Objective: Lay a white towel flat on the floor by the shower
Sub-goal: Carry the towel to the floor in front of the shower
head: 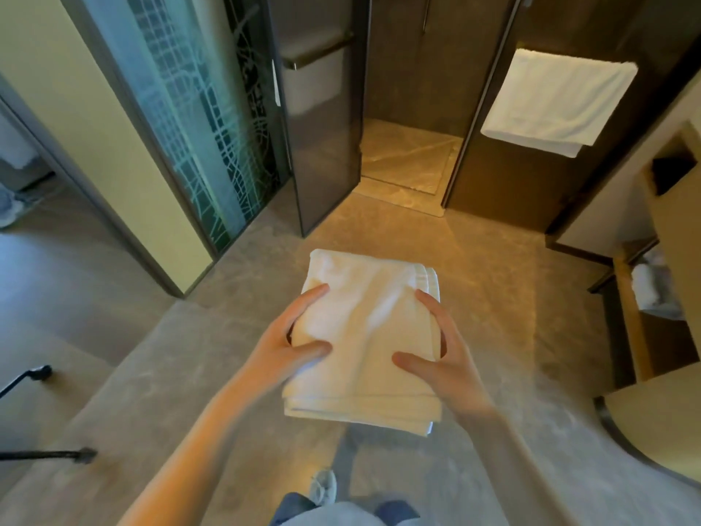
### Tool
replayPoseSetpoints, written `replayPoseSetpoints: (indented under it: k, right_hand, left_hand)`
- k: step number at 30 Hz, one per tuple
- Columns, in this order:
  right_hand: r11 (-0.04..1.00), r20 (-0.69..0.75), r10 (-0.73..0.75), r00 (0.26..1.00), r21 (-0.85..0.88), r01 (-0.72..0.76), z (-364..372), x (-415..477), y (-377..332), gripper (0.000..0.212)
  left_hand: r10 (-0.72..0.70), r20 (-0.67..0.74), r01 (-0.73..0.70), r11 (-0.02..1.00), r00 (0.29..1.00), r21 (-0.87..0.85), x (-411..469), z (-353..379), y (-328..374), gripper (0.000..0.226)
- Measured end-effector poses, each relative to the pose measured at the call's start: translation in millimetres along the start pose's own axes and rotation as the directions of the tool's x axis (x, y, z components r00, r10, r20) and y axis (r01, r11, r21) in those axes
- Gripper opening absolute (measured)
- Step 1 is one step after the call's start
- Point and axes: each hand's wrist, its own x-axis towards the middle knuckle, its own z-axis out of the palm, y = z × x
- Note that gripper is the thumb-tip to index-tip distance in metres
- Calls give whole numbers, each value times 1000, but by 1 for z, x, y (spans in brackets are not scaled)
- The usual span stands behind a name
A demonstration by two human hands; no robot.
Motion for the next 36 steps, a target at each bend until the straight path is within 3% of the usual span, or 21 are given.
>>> replayPoseSetpoints:
  k: [5, 12, 28, 36]
  right_hand:
    - [998, -34, 26, 999, 49, -25, 43, 42, -12, 88]
    - [999, -92, 39, 995, -32, -42, 42, 108, -26, 88]
    - [995, -121, 44, 992, -82, -54, -52, 398, -51, 88]
    - [989, -144, 46, 989, -130, -65, -93, 527, -70, 87]
  left_hand:
    - [-5, 50, 4, 1000, 999, 19, 43, -58, -6, 77]
    - [-1, 67, 4, 999, 998, -43, 119, -70, -12, 78]
    - [-66, 113, 80, 989, 991, -121, 432, -65, 2, 78]
    - [-32, 125, 48, 990, 992, -130, 572, -63, 15, 77]
